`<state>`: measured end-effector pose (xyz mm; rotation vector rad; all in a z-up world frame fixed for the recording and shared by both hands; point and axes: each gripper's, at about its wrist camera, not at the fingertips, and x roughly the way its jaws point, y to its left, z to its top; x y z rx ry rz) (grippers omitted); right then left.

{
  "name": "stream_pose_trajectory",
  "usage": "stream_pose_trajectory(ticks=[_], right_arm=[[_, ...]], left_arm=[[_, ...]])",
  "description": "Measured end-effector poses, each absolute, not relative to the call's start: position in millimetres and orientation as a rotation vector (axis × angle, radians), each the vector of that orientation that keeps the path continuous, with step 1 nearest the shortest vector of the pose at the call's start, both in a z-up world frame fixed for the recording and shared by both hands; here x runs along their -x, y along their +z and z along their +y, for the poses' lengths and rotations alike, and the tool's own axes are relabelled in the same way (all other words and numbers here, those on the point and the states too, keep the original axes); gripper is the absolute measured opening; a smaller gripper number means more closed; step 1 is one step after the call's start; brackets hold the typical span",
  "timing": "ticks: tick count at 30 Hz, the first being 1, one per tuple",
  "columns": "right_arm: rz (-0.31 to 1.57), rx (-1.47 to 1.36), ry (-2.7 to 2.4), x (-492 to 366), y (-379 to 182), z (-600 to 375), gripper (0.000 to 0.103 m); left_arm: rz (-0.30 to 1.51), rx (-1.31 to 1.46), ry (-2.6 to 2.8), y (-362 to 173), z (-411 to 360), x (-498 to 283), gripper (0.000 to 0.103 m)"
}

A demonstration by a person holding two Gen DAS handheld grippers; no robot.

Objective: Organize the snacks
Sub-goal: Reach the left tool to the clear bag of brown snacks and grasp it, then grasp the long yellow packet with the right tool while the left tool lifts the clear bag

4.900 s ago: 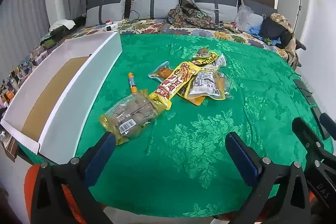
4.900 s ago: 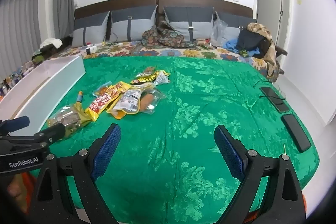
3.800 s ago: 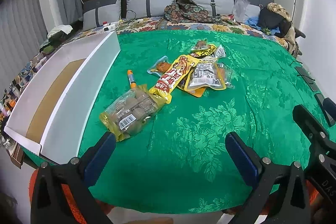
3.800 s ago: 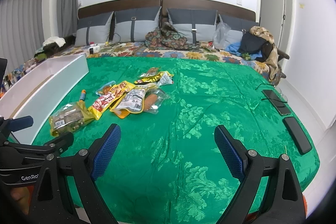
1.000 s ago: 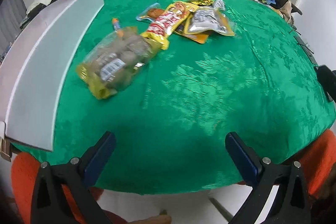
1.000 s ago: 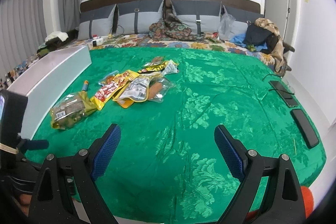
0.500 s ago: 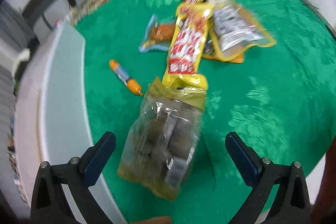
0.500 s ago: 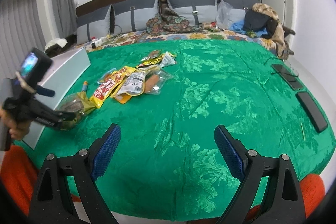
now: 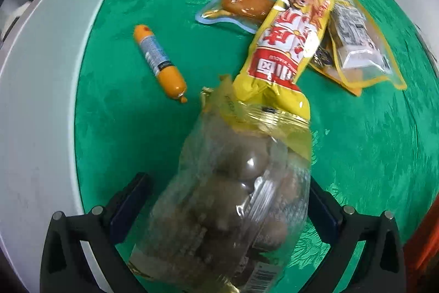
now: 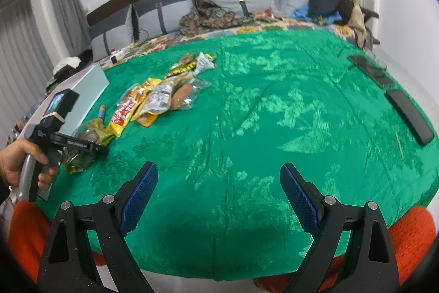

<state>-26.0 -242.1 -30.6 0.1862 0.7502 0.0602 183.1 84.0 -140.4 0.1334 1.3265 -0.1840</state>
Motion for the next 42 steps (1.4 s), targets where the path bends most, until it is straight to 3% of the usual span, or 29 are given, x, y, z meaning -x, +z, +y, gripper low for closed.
stream_pose_trajectory(ticks=[6, 9, 10, 16, 28, 34, 42], right_arm=[[0.857, -0.226, 0.078, 17, -51, -245, 0.093], [0.915, -0.237, 0.089, 13, -62, -244, 0.093], [0.934, -0.241, 0.096, 10, -64, -245, 0.093], [1.022, -0.183, 0.172, -49, -54, -233, 0.093], [1.175, -0.176, 0.246, -211, -24, -141, 0.09], [1.314, -0.406, 0.36, -242, -51, -82, 0.09], [1.328, -0.165, 0.109, -273, -85, -21, 0.093]], left_arm=[[1.337, -0.128, -0.178, -141, 84, -175, 0.1], [1.236, -0.1, -0.168, -133, 79, -147, 0.072], [1.215, -0.075, -0.166, -131, 80, -140, 0.071], [1.061, 0.118, -0.119, -131, 99, -88, 0.069], [0.99, 0.068, -0.167, -131, 97, -62, 0.07], [0.986, 0.103, -0.181, -128, 103, -61, 0.07], [0.99, 0.15, -0.196, -126, 112, -59, 0.07]])
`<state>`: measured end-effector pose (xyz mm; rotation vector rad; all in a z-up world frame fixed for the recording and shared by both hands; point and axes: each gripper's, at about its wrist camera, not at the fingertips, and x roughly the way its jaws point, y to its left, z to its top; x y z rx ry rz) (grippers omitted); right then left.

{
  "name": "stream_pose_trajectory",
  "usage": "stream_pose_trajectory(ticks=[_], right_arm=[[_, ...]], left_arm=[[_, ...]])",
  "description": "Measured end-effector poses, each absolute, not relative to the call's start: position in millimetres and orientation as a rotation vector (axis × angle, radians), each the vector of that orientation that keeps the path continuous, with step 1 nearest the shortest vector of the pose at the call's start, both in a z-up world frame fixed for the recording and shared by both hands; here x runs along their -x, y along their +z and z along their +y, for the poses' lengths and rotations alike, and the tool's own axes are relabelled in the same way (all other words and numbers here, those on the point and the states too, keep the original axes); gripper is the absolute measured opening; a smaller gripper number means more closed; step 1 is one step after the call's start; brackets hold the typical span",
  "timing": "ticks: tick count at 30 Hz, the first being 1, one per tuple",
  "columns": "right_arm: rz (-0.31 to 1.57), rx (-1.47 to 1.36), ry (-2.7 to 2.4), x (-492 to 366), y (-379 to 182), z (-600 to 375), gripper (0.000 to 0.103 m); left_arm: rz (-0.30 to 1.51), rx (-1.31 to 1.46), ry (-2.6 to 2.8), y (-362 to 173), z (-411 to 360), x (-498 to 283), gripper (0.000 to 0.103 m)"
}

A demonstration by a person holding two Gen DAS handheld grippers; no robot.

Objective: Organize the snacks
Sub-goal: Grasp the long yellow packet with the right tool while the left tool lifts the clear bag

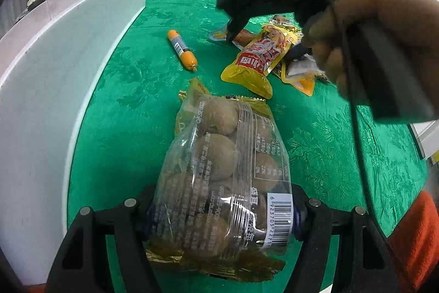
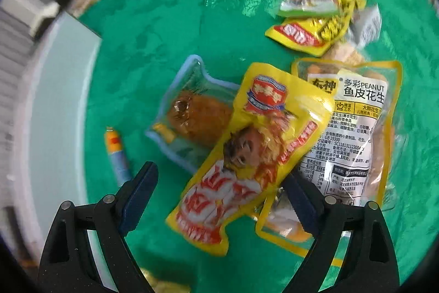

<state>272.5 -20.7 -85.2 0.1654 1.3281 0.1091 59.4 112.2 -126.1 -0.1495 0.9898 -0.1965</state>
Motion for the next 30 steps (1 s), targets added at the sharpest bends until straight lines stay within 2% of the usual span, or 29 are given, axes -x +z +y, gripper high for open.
stream_pose_trajectory(ticks=[2, 4, 6, 11, 15, 20, 22, 25, 30], right_arm=[[1.315, -0.03, 0.093, -269, -86, -4, 0.088], [1.293, 0.042, 0.107, -264, -83, 0, 0.06], [1.291, 0.037, 0.143, -260, -79, -6, 0.049], [1.284, -0.088, 0.272, -241, -62, -42, 0.049], [1.262, -0.185, 0.391, -216, -44, -62, 0.049], [1.214, -0.053, 0.425, -178, -34, -79, 0.049], [1.199, 0.054, 0.405, -166, -39, -86, 0.05], [1.26, -0.048, 0.387, -160, -56, -112, 0.051], [1.31, 0.16, 0.36, -143, -80, -110, 0.057]], left_arm=[[0.992, 0.176, -0.204, -126, 116, -61, 0.069], [0.993, 0.23, -0.215, -125, 123, -62, 0.069], [0.992, 0.328, -0.232, -125, 136, -63, 0.068], [0.972, 0.425, -0.235, -124, 153, -62, 0.067], [0.878, 0.484, -0.277, -112, 158, -56, 0.067], [0.728, 0.388, -0.271, -87, 150, -43, 0.067], [0.754, 0.347, -0.254, -91, 144, -46, 0.067], [0.843, 0.351, -0.224, -109, 139, -54, 0.067], [0.911, 0.295, -0.162, -124, 133, -61, 0.067]])
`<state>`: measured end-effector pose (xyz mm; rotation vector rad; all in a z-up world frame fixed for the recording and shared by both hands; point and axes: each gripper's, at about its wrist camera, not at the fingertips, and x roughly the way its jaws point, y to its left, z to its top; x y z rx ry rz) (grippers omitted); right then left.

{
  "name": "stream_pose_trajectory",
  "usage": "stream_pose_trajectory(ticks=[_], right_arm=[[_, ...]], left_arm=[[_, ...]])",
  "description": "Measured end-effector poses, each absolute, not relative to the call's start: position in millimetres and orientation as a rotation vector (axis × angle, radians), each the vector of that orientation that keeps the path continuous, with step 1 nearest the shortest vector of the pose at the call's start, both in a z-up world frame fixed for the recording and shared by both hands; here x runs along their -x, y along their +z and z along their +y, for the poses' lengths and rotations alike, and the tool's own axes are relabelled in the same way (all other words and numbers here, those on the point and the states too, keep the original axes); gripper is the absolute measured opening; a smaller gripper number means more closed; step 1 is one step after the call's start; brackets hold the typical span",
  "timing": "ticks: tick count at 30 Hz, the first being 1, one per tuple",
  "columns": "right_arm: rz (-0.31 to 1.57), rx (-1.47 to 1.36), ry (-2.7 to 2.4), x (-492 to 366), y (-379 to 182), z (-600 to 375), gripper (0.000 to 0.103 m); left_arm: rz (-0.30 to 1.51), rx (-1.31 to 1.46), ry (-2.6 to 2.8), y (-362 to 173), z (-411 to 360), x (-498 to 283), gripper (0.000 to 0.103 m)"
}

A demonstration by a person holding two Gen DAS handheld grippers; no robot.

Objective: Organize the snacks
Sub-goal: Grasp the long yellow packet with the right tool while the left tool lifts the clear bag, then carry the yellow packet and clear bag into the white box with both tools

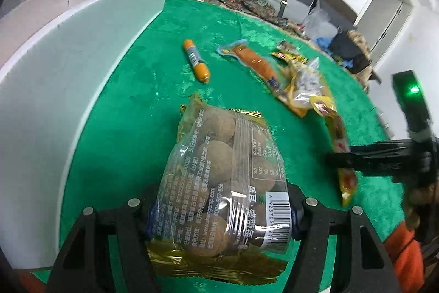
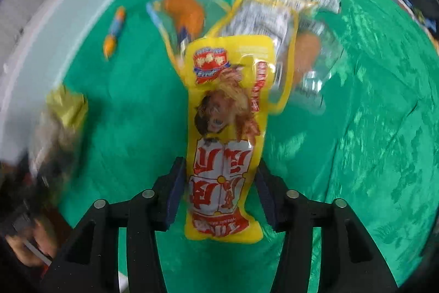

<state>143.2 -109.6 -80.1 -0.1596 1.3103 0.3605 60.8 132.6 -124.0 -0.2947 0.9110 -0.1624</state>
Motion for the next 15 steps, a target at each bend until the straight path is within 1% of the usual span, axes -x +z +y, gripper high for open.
stream_pose_trajectory(ticks=[1, 2, 5, 6, 7, 10, 11, 12, 13, 15], right_arm=[[1.309, 0.147, 0.365, -141, -81, -113, 0.067], [1.304, 0.123, 0.362, -139, -81, -118, 0.072], [1.294, 0.09, 0.333, -134, -80, -127, 0.074], [1.291, 0.091, 0.336, -129, -79, -128, 0.077], [1.291, 0.104, 0.342, -123, -79, -127, 0.079], [1.269, 0.191, 0.376, -113, -83, -111, 0.08], [1.248, 0.246, 0.378, -109, -84, -106, 0.078], [1.238, 0.27, 0.371, -105, -85, -105, 0.073], [1.23, 0.252, 0.362, -102, -81, -108, 0.045], [1.255, 0.182, 0.345, -99, -75, -121, 0.046]], left_arm=[[0.913, 0.279, -0.154, -125, 131, -62, 0.067], [0.919, 0.267, -0.148, -126, 129, -63, 0.067], [0.919, 0.237, -0.143, -126, 125, -64, 0.067], [0.916, 0.221, -0.141, -125, 123, -64, 0.067], [0.916, 0.208, -0.14, -126, 122, -63, 0.067], [0.92, 0.198, -0.149, -125, 122, -57, 0.067], [0.923, 0.212, -0.159, -124, 123, -56, 0.066], [0.921, 0.233, -0.17, -121, 124, -54, 0.066], [0.913, 0.255, -0.184, -116, 126, -51, 0.066], [0.897, 0.278, -0.202, -108, 127, -46, 0.066]])
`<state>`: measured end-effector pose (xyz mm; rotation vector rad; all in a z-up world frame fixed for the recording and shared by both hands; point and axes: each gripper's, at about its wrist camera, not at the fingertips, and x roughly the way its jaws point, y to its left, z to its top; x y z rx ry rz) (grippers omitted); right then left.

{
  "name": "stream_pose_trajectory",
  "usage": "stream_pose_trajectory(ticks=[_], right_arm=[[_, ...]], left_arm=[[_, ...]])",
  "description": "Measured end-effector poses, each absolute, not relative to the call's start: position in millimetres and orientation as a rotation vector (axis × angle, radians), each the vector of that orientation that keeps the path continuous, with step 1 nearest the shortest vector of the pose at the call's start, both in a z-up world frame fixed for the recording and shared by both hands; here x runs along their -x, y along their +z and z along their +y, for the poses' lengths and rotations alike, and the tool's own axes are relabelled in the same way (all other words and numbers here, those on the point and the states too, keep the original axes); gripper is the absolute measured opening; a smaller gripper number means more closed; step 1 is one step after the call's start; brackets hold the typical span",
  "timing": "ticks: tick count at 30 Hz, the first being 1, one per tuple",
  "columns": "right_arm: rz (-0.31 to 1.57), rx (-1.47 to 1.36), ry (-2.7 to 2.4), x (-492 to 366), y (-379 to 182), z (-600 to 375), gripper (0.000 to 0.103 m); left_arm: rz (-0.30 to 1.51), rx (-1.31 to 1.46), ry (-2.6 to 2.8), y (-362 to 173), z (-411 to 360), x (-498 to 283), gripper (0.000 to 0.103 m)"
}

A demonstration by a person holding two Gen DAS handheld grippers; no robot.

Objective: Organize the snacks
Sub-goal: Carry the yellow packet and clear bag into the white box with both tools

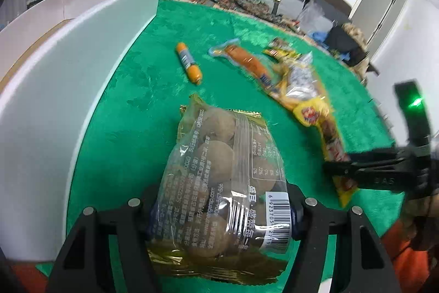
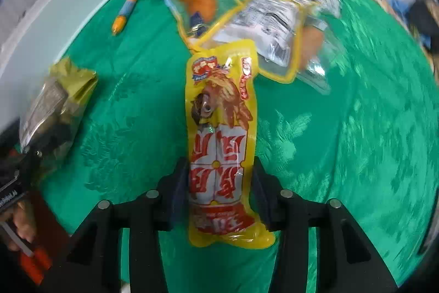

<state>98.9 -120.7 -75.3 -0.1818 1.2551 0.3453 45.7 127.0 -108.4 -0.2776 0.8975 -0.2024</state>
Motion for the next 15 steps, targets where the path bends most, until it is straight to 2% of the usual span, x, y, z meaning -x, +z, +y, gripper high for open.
stream_pose_trajectory(ticks=[3, 5, 9, 12, 15], right_arm=[[1.291, 0.067, 0.351, -95, -71, -144, 0.046], [1.31, -0.116, 0.375, -93, -64, -166, 0.046], [1.277, -0.333, 0.441, -101, -38, -188, 0.046], [1.22, -0.36, 0.528, -107, 1, -168, 0.046], [1.146, -0.349, 0.681, -120, 56, -105, 0.046]], left_arm=[[0.886, 0.303, -0.228, -95, 124, -37, 0.066], [0.892, 0.326, -0.243, -85, 124, -32, 0.066], [0.855, 0.408, -0.252, -50, 146, -25, 0.066], [0.789, 0.453, -0.181, -14, 192, -30, 0.066], [0.746, 0.445, -0.047, 10, 250, -41, 0.066]])
